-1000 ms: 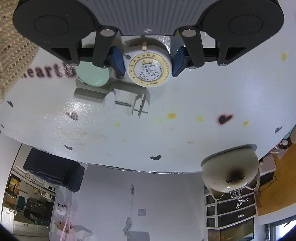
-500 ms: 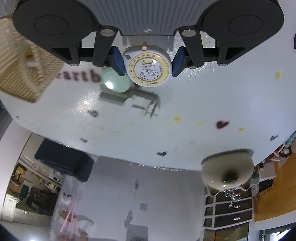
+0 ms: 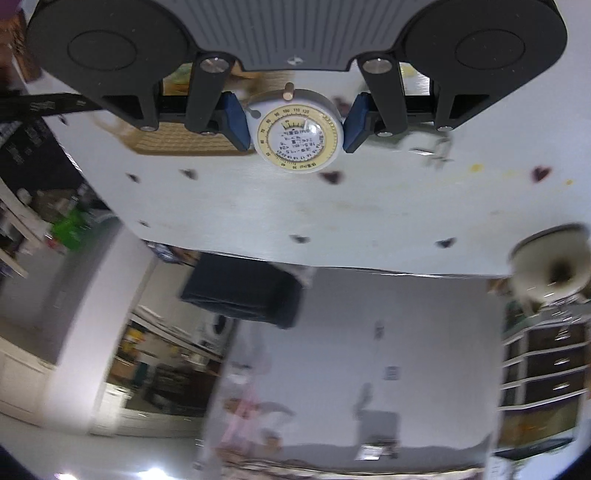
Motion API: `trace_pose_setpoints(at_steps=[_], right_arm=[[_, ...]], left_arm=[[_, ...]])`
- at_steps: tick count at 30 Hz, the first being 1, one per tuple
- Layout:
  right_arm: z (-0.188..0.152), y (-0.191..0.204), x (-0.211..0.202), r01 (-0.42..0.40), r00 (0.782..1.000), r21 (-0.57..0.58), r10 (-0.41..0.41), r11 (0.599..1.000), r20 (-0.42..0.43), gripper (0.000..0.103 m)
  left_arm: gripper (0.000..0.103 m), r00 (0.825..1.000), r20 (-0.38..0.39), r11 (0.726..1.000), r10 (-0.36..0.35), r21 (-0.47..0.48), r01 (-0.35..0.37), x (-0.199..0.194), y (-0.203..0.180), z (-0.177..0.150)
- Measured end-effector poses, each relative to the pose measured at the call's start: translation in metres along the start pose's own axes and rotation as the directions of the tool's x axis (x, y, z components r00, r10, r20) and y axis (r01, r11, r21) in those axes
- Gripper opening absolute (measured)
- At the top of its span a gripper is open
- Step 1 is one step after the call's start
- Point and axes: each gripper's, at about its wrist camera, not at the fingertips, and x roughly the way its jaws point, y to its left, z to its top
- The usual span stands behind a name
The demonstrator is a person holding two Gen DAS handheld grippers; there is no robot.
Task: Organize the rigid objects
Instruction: 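Carry the tape measure with the left tool and release it into the basket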
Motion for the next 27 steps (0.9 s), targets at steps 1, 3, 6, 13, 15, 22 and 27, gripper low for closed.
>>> trace_pose_setpoints(at_steps=[1,3,6,13,15,22,27], right_arm=[[0.000,0.000,0.000,0.000,1.000,0.000,0.000,1.000,0.000,0.005],[0.000,0.000,0.000,-0.002,1.000,0.001,0.002,1.000,0.000,0.005],[0.000,-0.001,0.000,-0.003,1.000,0.000,0.003,1.000,0.000,0.005],[0.000,-0.001,0.000,-0.006,1.000,0.001,0.006,1.000,0.001,0.005],[0.000,-0.001,0.000,-0.009,1.000,0.003,0.009,1.000,0.002,0.005],[-0.001,-0.001,0.000,-0.013,1.000,0.004,0.013,1.000,0.003,0.005],[-0.001,-0.002,0.000,-0.013,1.000,0.003,0.013,1.000,0.003,0.005]], left_arm=[[0.055,1.000,-0.006,1.000,-0.019,0.014,0.019,0.002,-0.007,0.000],[0.055,0.998,-0.027,0.997,-0.063,0.037,0.064,0.009,-0.021,-0.001],[0.055,0.989,-0.069,0.990,-0.129,0.049,0.132,0.022,-0.038,-0.002],[0.055,0.960,-0.170,0.969,-0.221,0.070,0.236,0.056,-0.075,-0.006],[0.055,0.955,-0.191,0.967,-0.226,0.073,0.243,0.066,-0.083,-0.005],[0.055,0.930,-0.291,0.967,-0.225,0.048,0.249,0.105,-0.098,-0.001],[0.055,0.913,-0.344,0.972,-0.220,0.005,0.236,0.125,-0.099,-0.001]])
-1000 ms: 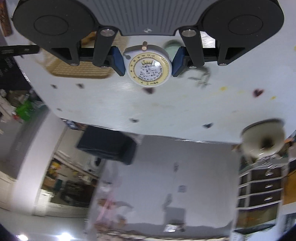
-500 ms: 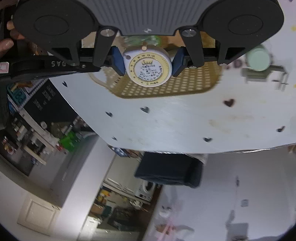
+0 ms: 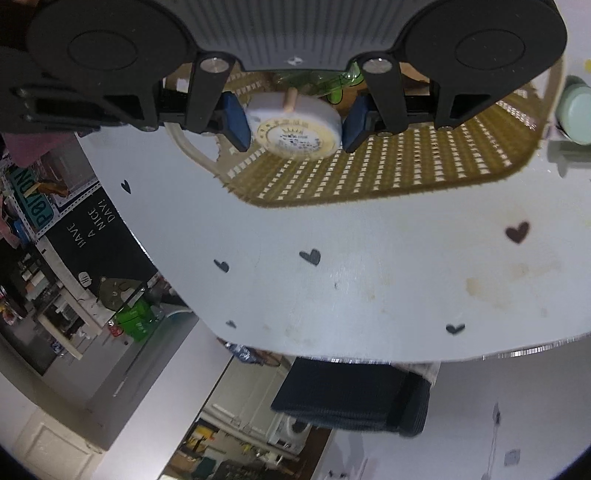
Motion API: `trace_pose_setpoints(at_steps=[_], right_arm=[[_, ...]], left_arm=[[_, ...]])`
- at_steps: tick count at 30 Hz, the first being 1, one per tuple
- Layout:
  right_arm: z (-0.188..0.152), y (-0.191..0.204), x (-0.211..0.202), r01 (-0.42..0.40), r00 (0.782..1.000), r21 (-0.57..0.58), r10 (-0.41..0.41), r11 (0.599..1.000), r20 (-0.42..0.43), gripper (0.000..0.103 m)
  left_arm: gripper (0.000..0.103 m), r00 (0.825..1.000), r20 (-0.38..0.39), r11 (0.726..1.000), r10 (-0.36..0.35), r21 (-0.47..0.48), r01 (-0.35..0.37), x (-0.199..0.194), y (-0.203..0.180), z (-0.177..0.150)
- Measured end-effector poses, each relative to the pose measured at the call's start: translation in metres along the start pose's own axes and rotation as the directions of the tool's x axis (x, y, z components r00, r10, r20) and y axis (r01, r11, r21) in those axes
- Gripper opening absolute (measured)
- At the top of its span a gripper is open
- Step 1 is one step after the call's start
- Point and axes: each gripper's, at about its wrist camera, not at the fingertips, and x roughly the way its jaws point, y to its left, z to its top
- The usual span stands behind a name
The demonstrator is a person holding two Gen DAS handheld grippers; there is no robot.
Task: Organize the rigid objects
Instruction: 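Carry the tape measure with the left tool and release it into the basket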
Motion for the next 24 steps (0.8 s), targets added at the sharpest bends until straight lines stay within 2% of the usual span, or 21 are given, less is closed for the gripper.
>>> trace_pose_setpoints(at_steps=[11,15,21,24], right_arm=[[0.000,0.000,0.000,0.000,1.000,0.000,0.000,1.000,0.000,0.005],[0.000,0.000,0.000,0.000,1.000,0.000,0.000,1.000,0.000,0.005],[0.000,0.001,0.000,0.001,1.000,-0.002,-0.001,1.000,0.000,0.005],[0.000,0.000,0.000,0.000,1.000,0.000,0.000,1.000,-0.001,0.005]], left_arm=[[0.053,1.000,-0.026,1.000,0.006,-0.028,-0.007,0.017,0.004,0.002],[0.070,0.999,-0.038,0.999,0.002,-0.047,-0.004,0.014,0.007,-0.002],[0.070,0.998,-0.055,0.999,-0.013,-0.050,0.011,0.009,0.007,-0.010],[0.064,0.997,-0.069,0.999,-0.018,-0.045,0.015,0.007,0.006,-0.012]])
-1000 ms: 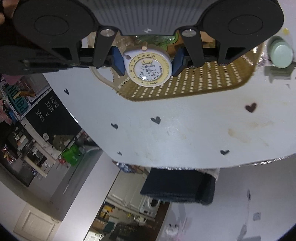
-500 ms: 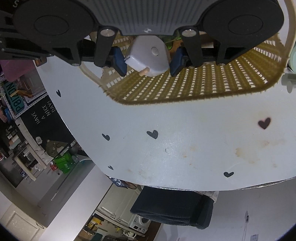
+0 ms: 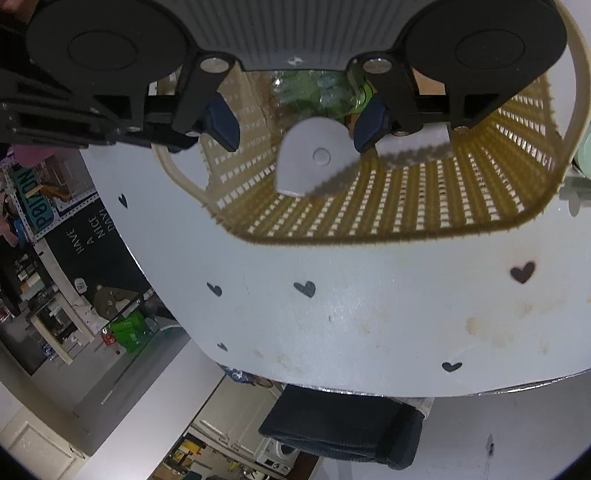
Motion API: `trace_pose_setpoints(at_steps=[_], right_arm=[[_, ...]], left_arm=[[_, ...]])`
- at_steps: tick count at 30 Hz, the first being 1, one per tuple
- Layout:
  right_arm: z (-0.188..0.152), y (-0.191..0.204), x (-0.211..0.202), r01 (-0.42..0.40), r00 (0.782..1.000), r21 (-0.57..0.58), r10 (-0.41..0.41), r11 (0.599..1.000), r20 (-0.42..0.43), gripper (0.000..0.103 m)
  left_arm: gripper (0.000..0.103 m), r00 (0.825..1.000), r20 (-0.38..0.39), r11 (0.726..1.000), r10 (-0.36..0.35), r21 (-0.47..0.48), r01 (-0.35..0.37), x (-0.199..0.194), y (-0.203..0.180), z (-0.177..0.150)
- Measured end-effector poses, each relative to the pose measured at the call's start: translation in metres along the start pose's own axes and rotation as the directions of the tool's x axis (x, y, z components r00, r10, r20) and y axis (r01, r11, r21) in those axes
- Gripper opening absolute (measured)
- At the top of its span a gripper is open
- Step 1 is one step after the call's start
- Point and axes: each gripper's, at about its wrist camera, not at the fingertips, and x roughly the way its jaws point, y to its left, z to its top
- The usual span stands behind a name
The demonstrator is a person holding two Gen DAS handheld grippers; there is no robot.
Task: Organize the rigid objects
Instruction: 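Carry the tape measure with the left tool and release it into the basket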
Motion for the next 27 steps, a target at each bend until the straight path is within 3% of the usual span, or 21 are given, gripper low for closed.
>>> trace_pose_setpoints(at_steps=[1,7,14,17,21,27], right_arm=[[0.000,0.000,0.000,-0.001,1.000,0.000,0.001,1.000,0.000,0.005],[0.000,0.001,0.000,0.000,1.000,-0.002,0.000,1.000,0.000,0.005],[0.000,0.000,0.001,-0.002,1.000,-0.002,0.002,1.000,-0.001,0.005],[0.000,0.000,0.000,-0.003,1.000,-0.003,0.003,1.000,-0.002,0.005],[-0.001,-0.002,0.001,-0.006,1.000,0.000,0.006,1.000,-0.002,0.005],[-0.001,-0.001,0.000,-0.004,1.000,0.001,0.004,1.000,-0.001,0.005]], left_arm=[[0.054,1.000,-0.006,1.000,-0.008,0.003,0.008,-0.001,-0.001,-0.001],[0.028,0.999,-0.036,1.000,-0.006,0.021,0.007,-0.001,-0.003,-0.001],[0.030,0.999,-0.010,0.999,-0.044,0.019,0.044,0.008,-0.002,0.010],[0.029,1.000,-0.025,0.999,-0.007,0.044,0.009,0.013,-0.004,0.012],[0.032,0.999,-0.028,0.999,-0.030,0.042,0.032,0.007,-0.004,0.009],[0.051,0.999,-0.023,0.999,-0.033,0.041,0.034,-0.002,-0.004,0.002]])
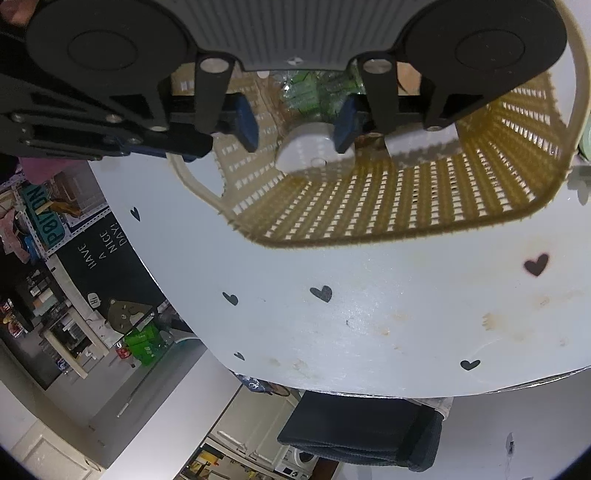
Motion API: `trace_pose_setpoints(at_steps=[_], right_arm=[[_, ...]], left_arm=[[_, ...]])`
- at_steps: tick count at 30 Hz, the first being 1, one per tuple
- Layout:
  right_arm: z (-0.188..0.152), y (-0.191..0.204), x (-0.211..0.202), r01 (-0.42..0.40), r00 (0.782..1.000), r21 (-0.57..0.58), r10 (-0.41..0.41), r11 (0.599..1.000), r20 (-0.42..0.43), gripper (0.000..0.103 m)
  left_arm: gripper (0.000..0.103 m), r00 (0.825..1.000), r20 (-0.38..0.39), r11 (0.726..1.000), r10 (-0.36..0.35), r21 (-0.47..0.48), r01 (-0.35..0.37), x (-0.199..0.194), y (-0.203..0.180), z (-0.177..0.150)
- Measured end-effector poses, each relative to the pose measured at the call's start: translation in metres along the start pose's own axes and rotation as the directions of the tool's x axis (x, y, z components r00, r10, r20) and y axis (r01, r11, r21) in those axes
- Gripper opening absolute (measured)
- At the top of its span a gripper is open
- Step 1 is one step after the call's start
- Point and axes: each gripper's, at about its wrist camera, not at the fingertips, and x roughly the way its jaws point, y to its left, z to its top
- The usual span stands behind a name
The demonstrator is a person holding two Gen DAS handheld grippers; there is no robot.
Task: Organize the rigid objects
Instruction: 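Carry the tape measure with the left tool and release it into the basket, then move the left tool to the pale green round tin and grasp it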
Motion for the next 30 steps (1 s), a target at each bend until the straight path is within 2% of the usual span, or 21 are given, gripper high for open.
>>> trace_pose_setpoints(at_steps=[5,10,12,30], right_arm=[[0.000,0.000,0.000,0.000,1.000,0.000,0.000,1.000,-0.001,0.005],[0.000,-0.001,0.000,-0.004,1.000,0.003,0.004,1.000,-0.001,0.005],[0.000,-0.001,0.000,-0.005,1.000,0.004,0.005,1.000,-0.001,0.005],[0.000,-0.002,0.000,-0.008,1.000,0.001,0.008,1.000,0.001,0.005]], left_arm=[[0.058,0.999,0.016,0.999,0.034,0.016,-0.034,-0.009,-0.003,-0.002],[0.076,0.996,0.043,0.997,0.073,0.010,-0.074,-0.021,0.000,-0.003],[0.080,0.996,0.057,0.997,0.074,0.006,-0.075,-0.027,0.001,-0.004],[0.102,0.984,0.152,0.995,0.094,0.016,-0.097,-0.080,-0.006,-0.017]])
